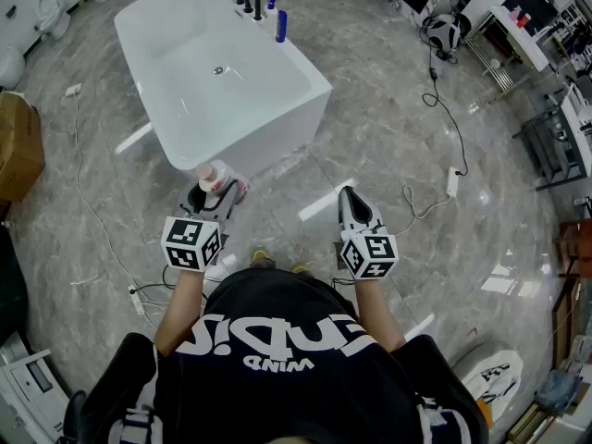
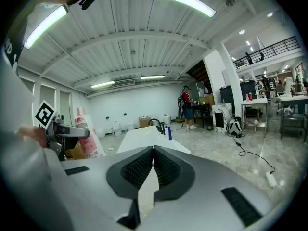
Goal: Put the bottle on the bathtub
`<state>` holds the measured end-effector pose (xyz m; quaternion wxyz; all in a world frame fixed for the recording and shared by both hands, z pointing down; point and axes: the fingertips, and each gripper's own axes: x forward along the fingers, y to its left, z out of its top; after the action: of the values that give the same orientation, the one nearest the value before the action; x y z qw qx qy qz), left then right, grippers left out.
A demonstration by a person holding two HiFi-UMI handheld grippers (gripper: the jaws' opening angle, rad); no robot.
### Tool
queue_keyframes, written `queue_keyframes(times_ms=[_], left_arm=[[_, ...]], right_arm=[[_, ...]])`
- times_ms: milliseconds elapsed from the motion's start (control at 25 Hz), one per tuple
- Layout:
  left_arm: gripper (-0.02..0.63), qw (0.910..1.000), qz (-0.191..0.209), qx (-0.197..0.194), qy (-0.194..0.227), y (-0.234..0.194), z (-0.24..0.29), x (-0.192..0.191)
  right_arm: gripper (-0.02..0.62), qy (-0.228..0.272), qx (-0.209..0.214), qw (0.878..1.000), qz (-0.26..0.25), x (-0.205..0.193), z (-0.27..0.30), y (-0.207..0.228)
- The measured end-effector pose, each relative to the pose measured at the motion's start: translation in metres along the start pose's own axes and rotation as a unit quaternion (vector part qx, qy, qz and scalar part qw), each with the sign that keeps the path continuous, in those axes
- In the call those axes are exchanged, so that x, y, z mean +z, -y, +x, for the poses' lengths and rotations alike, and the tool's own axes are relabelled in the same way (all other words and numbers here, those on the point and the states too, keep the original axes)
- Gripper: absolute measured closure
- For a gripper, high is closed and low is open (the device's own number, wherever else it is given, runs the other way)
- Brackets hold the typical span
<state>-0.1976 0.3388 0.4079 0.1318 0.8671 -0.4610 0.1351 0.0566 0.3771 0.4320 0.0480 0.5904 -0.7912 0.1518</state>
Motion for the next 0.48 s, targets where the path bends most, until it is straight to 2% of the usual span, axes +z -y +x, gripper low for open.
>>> queue_keyframes(times_ms=[240,480], left_arm=[[0.382,0.9999,0.006,-0.011,0.001,-0.017,0.003,0.003],[0.382,0.9993,0.003,-0.038,0.002,-0.025,0.01,0.002]], right_arm=[[0.571,0.019,0.008,1.0,0.0,0.008,0.017,-0.02],[0.571,0.028,-0.018,0.999,0.007,0.001,0.019,-0.025]])
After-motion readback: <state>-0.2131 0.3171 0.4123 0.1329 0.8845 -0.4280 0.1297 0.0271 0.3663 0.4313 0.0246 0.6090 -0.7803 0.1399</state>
